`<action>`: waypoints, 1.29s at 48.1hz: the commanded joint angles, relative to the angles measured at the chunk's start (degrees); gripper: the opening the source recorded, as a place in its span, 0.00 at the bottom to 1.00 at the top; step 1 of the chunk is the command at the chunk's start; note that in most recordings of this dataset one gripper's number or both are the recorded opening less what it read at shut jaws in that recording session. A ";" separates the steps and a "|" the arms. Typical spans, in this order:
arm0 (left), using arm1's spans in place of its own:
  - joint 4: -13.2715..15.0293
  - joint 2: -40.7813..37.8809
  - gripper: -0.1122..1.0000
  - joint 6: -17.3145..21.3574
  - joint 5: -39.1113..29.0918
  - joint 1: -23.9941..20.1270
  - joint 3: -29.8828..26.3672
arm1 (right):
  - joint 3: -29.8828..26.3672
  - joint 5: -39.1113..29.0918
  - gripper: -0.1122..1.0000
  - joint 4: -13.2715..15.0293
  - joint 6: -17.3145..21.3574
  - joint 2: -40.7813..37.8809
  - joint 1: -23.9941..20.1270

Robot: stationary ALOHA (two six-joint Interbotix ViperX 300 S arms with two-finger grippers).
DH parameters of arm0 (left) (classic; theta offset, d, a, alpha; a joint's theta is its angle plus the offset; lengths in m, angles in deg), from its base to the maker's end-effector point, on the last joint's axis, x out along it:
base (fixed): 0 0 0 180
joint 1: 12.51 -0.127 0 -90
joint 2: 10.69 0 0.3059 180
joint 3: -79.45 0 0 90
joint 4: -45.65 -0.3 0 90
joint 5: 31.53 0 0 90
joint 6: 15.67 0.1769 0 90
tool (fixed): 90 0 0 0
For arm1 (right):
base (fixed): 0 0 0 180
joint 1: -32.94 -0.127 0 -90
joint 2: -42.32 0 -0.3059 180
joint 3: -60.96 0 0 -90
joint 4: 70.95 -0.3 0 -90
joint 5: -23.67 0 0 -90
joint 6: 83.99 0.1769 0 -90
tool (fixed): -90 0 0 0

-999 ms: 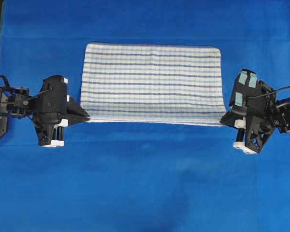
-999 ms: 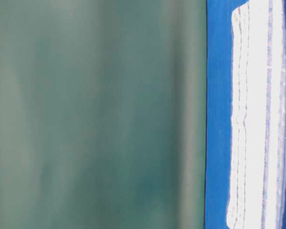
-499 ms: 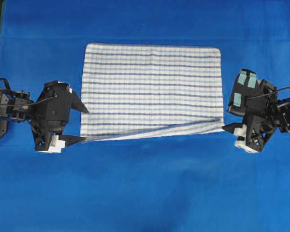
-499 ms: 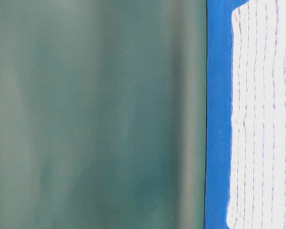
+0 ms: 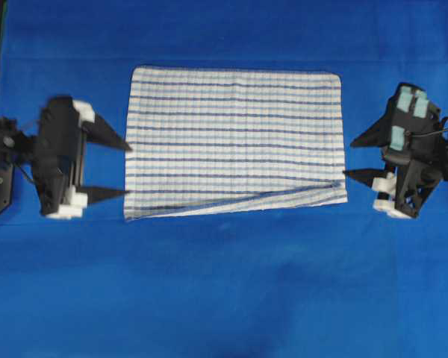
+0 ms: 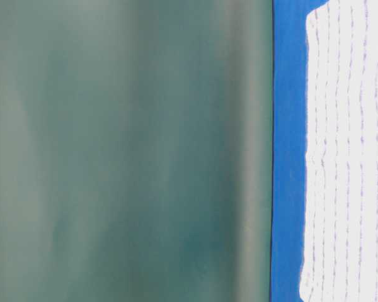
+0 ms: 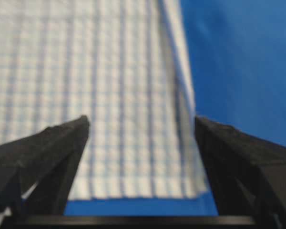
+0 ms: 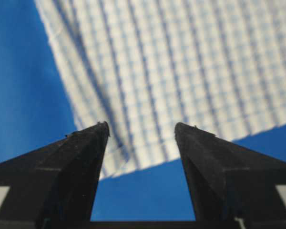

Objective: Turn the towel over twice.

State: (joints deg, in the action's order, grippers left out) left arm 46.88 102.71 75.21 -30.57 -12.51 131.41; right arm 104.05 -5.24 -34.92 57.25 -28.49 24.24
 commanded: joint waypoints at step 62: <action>-0.09 35.24 0.85 -0.53 -30.67 -3.34 6.24 | 10.20 -8.96 0.59 2.64 0.44 20.04 0.62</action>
State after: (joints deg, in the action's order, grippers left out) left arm 46.88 138.13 75.21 -60.10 -15.77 138.53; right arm 115.21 -14.30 -32.02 57.60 -8.02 24.76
